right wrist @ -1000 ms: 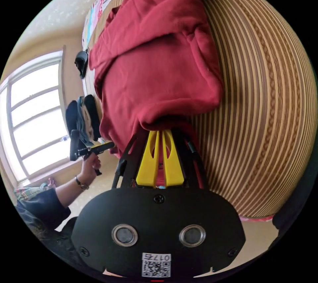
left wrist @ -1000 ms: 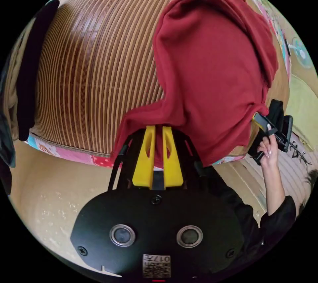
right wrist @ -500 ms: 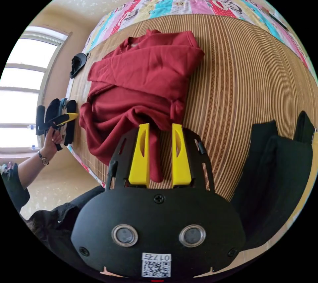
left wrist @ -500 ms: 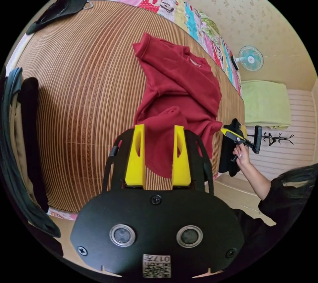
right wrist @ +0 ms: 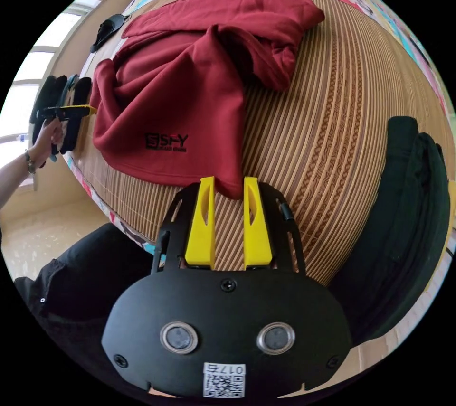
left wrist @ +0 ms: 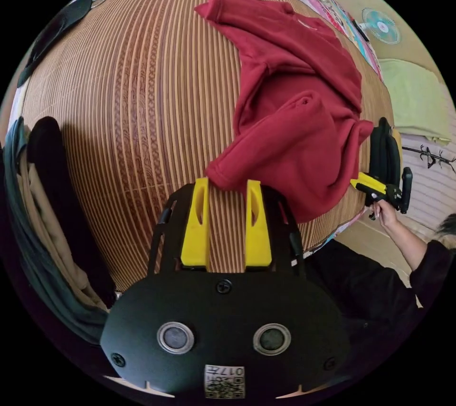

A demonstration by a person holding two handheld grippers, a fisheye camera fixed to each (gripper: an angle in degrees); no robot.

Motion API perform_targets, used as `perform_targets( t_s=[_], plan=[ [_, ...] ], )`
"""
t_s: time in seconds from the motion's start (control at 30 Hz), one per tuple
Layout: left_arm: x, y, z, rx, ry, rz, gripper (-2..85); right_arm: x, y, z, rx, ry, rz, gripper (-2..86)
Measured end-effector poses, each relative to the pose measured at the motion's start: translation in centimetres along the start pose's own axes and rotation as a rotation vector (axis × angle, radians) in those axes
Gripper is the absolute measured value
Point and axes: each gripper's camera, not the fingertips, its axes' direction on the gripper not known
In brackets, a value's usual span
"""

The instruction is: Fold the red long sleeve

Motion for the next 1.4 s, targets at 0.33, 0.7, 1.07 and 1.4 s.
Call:
perform_targets(
  t_s=[0.33, 0.7, 1.07, 1.4],
  plan=[
    [-4.2, 11.0, 6.1, -0.242, 0.367, -0.127, 1.7, 7.2, 6.3, -1.0, -0.188, -0.472, 0.118, 4.1],
    [-6.3, 32.1, 4.7, 0.3, 1.351, -0.223, -0.4, 15.8, 19.9, -10.5, 0.162, -1.325, 0.19, 3.1],
    [-7.9, 13.9, -7.0, 0.744, 1.208, -0.289, -0.1, 18.4, -3.2, -16.6, 0.498, -1.226, 0.139, 3.4],
    [-2.3, 5.1, -9.0, 0.522, 0.563, -0.211, 11.7, 10.0, -14.5, -14.6, 0.253, -0.761, 0.22, 6.0]
  ],
)
